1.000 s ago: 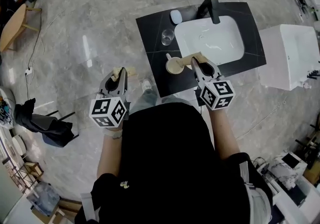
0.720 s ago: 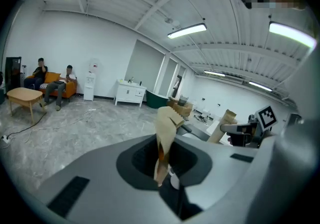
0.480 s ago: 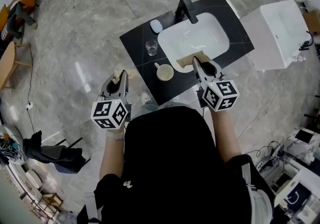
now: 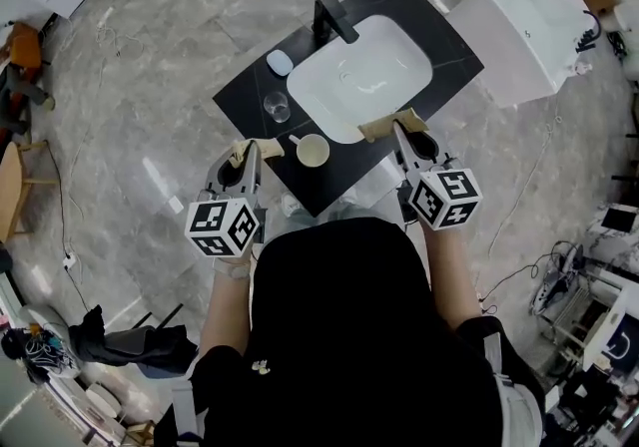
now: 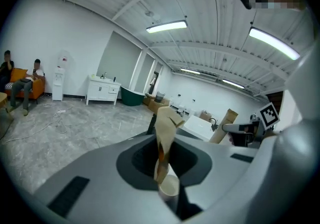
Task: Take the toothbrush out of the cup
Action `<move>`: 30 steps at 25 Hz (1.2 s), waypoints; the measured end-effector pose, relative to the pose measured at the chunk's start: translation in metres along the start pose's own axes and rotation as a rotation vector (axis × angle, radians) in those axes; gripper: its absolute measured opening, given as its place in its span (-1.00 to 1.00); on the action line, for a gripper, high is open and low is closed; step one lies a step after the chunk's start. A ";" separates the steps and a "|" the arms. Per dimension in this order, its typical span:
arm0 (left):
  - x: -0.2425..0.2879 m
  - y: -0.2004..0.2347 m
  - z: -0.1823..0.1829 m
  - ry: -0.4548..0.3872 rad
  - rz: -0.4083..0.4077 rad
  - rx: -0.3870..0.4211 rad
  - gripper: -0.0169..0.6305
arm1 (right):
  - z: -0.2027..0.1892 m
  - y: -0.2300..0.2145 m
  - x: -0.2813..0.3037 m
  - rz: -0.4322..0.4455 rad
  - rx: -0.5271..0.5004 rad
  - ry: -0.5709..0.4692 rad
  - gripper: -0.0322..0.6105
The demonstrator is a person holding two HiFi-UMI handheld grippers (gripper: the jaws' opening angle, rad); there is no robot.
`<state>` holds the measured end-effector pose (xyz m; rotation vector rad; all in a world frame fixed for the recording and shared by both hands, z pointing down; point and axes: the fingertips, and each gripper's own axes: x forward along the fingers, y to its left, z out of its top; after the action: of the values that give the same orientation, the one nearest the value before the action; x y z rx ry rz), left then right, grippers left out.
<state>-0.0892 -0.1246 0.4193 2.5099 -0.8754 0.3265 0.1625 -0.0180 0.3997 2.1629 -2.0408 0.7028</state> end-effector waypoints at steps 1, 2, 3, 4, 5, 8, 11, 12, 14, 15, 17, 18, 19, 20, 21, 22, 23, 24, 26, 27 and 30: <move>0.003 -0.003 0.000 0.003 -0.012 0.004 -0.81 | -0.002 -0.004 -0.004 -0.013 0.008 -0.002 -0.69; 0.007 -0.006 0.001 0.006 -0.024 0.006 -0.81 | -0.004 -0.009 -0.008 -0.027 0.016 -0.003 -0.69; 0.010 -0.010 0.001 0.009 -0.036 0.007 -0.81 | -0.006 -0.013 -0.012 -0.039 0.024 -0.004 -0.69; 0.012 -0.012 0.000 0.011 -0.047 0.007 -0.81 | -0.009 -0.016 -0.016 -0.052 0.032 -0.004 -0.69; 0.015 -0.015 0.000 0.015 -0.057 0.007 -0.81 | -0.011 -0.019 -0.020 -0.063 0.039 -0.004 -0.69; 0.021 -0.022 -0.001 0.028 -0.080 0.012 -0.81 | -0.018 -0.027 -0.030 -0.091 0.060 -0.005 -0.69; 0.026 -0.028 -0.002 0.041 -0.098 0.026 -0.81 | -0.022 -0.033 -0.038 -0.115 0.077 -0.009 -0.69; 0.027 -0.030 -0.002 0.044 -0.103 0.030 -0.81 | -0.023 -0.035 -0.040 -0.121 0.080 -0.010 -0.69; 0.030 -0.032 -0.003 0.052 -0.111 0.036 -0.81 | -0.025 -0.038 -0.044 -0.131 0.088 -0.012 -0.69; 0.032 -0.033 -0.004 0.056 -0.115 0.036 -0.81 | -0.026 -0.039 -0.045 -0.135 0.092 -0.013 -0.69; 0.034 -0.034 -0.005 0.060 -0.120 0.037 -0.81 | -0.028 -0.040 -0.047 -0.141 0.097 -0.016 -0.69; 0.035 -0.034 -0.005 0.061 -0.122 0.038 -0.81 | -0.029 -0.041 -0.048 -0.144 0.099 -0.018 -0.69; 0.036 -0.034 -0.005 0.062 -0.124 0.038 -0.81 | -0.029 -0.042 -0.048 -0.147 0.101 -0.018 -0.69; 0.038 -0.034 -0.005 0.063 -0.126 0.039 -0.81 | -0.030 -0.043 -0.049 -0.149 0.103 -0.018 -0.69; 0.039 -0.035 -0.005 0.064 -0.128 0.040 -0.81 | -0.031 -0.044 -0.049 -0.151 0.106 -0.018 -0.69; 0.040 -0.035 -0.005 0.066 -0.129 0.040 -0.81 | -0.032 -0.044 -0.049 -0.151 0.107 -0.016 -0.69; 0.041 -0.035 -0.005 0.067 -0.130 0.041 -0.81 | -0.032 -0.044 -0.049 -0.150 0.106 -0.014 -0.69; 0.042 -0.036 -0.005 0.069 -0.131 0.041 -0.81 | -0.033 -0.044 -0.049 -0.149 0.104 -0.012 -0.69; 0.043 -0.036 -0.005 0.070 -0.133 0.041 -0.81 | -0.033 -0.045 -0.049 -0.149 0.101 -0.011 -0.69; 0.044 -0.036 -0.004 0.071 -0.134 0.042 -0.81 | -0.032 -0.045 -0.048 -0.150 0.100 -0.011 -0.69; 0.047 -0.036 -0.003 0.072 -0.131 0.042 -0.81 | -0.031 -0.048 -0.046 -0.149 0.101 -0.012 -0.69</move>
<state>-0.0304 -0.1230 0.4271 2.5621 -0.6788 0.3927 0.2005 0.0404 0.4213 2.3500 -1.8631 0.7912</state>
